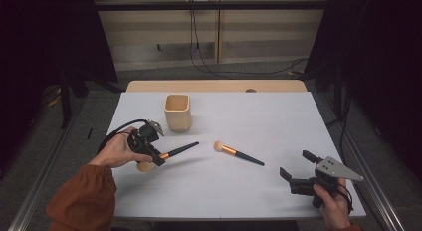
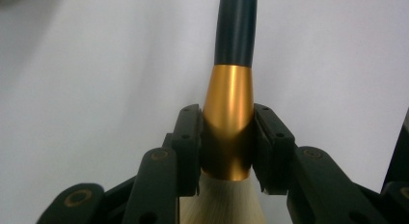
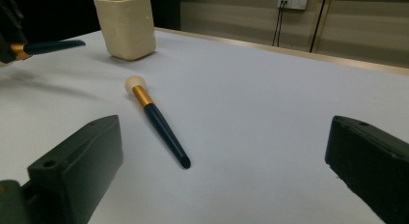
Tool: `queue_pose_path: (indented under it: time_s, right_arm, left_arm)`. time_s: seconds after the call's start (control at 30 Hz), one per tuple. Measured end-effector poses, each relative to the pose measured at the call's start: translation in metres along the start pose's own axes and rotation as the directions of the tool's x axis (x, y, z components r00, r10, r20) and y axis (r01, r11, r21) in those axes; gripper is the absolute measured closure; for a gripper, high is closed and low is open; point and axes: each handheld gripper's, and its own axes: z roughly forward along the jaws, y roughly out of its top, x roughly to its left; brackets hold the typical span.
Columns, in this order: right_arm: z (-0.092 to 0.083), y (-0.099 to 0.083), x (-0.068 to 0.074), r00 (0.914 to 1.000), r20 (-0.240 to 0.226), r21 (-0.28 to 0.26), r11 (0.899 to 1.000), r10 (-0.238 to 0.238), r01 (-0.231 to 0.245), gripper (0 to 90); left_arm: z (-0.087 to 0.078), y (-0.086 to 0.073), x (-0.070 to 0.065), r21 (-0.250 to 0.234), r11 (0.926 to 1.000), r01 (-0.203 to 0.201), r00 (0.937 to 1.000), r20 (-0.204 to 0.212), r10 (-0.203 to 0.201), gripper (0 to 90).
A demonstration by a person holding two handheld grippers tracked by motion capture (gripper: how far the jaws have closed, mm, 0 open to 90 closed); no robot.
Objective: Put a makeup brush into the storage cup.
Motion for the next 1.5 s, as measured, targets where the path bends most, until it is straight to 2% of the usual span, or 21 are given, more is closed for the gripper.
queue_pose_path:
  time_s: [0.17, 0.2, 0.27, 0.3, 0.33, 0.4, 0.47, 0.53, 0.57, 0.6, 0.67, 0.73, 0.77, 0.8, 0.87, 1.0, 1.17, 1.2, 1.27, 1.4, 1.5]
  right_arm:
    - [0.000, 0.000, 0.000, 1.0000, 0.001, 0.000, 1.000, 0.000, 0.000, 0.0]
    - [0.000, 0.000, 0.000, 1.0000, 0.002, -0.001, 1.000, 0.002, -0.002, 0.0]
    - [0.000, 0.000, 0.000, 1.0000, 0.003, 0.001, 1.000, 0.003, -0.003, 0.0]
    - [0.000, 0.000, 0.000, 1.0000, 0.002, 0.001, 1.000, 0.003, -0.003, 0.0]
    - [0.000, 0.000, 0.000, 1.0000, 0.002, -0.001, 1.000, 0.004, -0.004, 0.0]
    - [0.000, 0.000, 0.000, 1.0000, 0.002, -0.001, 1.000, 0.003, -0.003, 0.0]
    - [0.000, 0.000, 0.000, 1.0000, 0.002, -0.001, 1.000, 0.003, -0.003, 0.0]
    - [0.000, 0.000, 0.000, 1.0000, 0.001, 0.001, 1.000, 0.000, 0.000, 0.0]
    - [0.000, 0.000, 0.000, 1.0000, 0.001, 0.001, 1.000, 0.001, -0.001, 0.0]
    - [0.000, 0.000, 0.000, 1.0000, 0.002, 0.000, 1.000, 0.000, 0.000, 0.0]
    - [0.000, 0.000, 0.000, 1.0000, 0.001, 0.000, 1.000, -0.003, 0.003, 0.0]
    - [0.000, 0.000, 0.000, 1.0000, 0.002, -0.001, 1.000, 0.001, -0.001, 0.0]
    - [0.000, 0.000, 0.000, 1.0000, 0.000, -0.001, 1.000, -0.001, 0.001, 0.0]
    - [0.000, 0.000, 0.000, 1.0000, 0.000, -0.001, 1.000, -0.001, 0.001, 0.0]
    - [0.000, 0.000, 0.000, 1.0000, -0.001, -0.001, 1.000, -0.001, 0.001, 0.0]
    - [0.000, 0.000, 0.000, 1.0000, 0.001, 0.000, 1.000, 0.000, 0.000, 0.0]
    - [0.000, 0.000, 0.000, 1.0000, 0.000, -0.001, 1.000, 0.001, -0.001, 0.0]
    - [0.000, 0.000, 0.000, 1.0000, 0.000, -0.001, 1.000, 0.001, -0.001, 0.0]
    - [-0.001, 0.000, -0.001, 1.0000, -0.001, -0.004, 1.000, -0.001, 0.001, 0.0]
    - [-0.001, 0.000, -0.001, 1.0000, -0.001, -0.004, 1.000, 0.000, 0.000, 0.0]
    - [-0.001, 0.000, -0.001, 1.0000, 0.000, -0.005, 1.000, 0.001, -0.001, 0.0]
  left_arm:
    - [-0.003, -0.001, 0.001, -0.066, 0.9972, 0.037, 0.9993, 0.009, -0.036, 66.4]
    - [-0.005, -0.002, 0.001, -0.118, 0.9907, 0.067, 0.9975, 0.031, -0.063, 66.4]
    - [-0.007, -0.002, 0.002, -0.126, 0.9905, 0.054, 0.9982, 0.032, -0.050, 66.4]
    - [-0.009, -0.003, 0.001, -0.174, 0.9818, 0.077, 0.9968, 0.036, -0.071, 66.4]
    - [-0.010, -0.003, 0.000, -0.194, 0.9778, 0.079, 0.9967, 0.035, -0.073, 66.4]
    - [-0.013, -0.003, -0.003, -0.222, 0.9739, 0.050, 0.9983, -0.018, -0.055, 66.4]
    - [-0.015, -0.003, -0.005, -0.241, 0.9694, 0.046, 0.9989, -0.003, -0.048, 66.4]
    - [-0.018, -0.002, -0.008, -0.284, 0.9578, 0.045, 0.9988, -0.008, -0.049, 66.4]
    - [-0.021, -0.002, -0.011, -0.328, 0.9441, 0.036, 0.9989, -0.017, -0.044, 66.4]
    - [-0.021, -0.002, -0.011, -0.328, 0.9441, 0.036, 0.9989, -0.017, -0.044, 66.4]
    - [-0.022, -0.002, -0.013, -0.378, 0.9250, 0.036, 0.9984, -0.026, -0.050, 66.5]
    - [-0.022, -0.003, -0.013, -0.392, 0.9192, 0.038, 0.9986, -0.020, -0.050, 66.5]
    - [-0.022, -0.004, -0.013, -0.426, 0.9036, 0.050, 0.9981, -0.012, -0.060, 66.5]
    - [-0.022, -0.004, -0.013, -0.426, 0.9036, 0.050, 0.9981, -0.012, -0.060, 66.5]
    - [-0.022, -0.006, -0.013, -0.463, 0.8840, 0.065, 0.9975, 0.005, -0.071, 66.5]
    - [-0.021, -0.006, -0.015, -0.491, 0.8688, 0.064, 0.9965, -0.015, -0.082, 66.5]
    - [-0.019, -0.005, -0.021, -0.546, 0.8350, 0.069, 0.9952, -0.021, -0.095, 66.5]
    - [-0.019, -0.005, -0.021, -0.546, 0.8350, 0.069, 0.9952, -0.021, -0.095, 66.5]
    - [-0.018, -0.004, -0.024, -0.566, 0.8211, 0.071, 0.9945, -0.024, -0.102, 66.5]
    - [-0.015, -0.002, -0.029, -0.581, 0.8117, 0.062, 0.9942, -0.036, -0.102, 66.5]
    - [-0.014, -0.001, -0.031, -0.604, 0.7944, 0.067, 0.9947, -0.022, -0.100, 66.6]
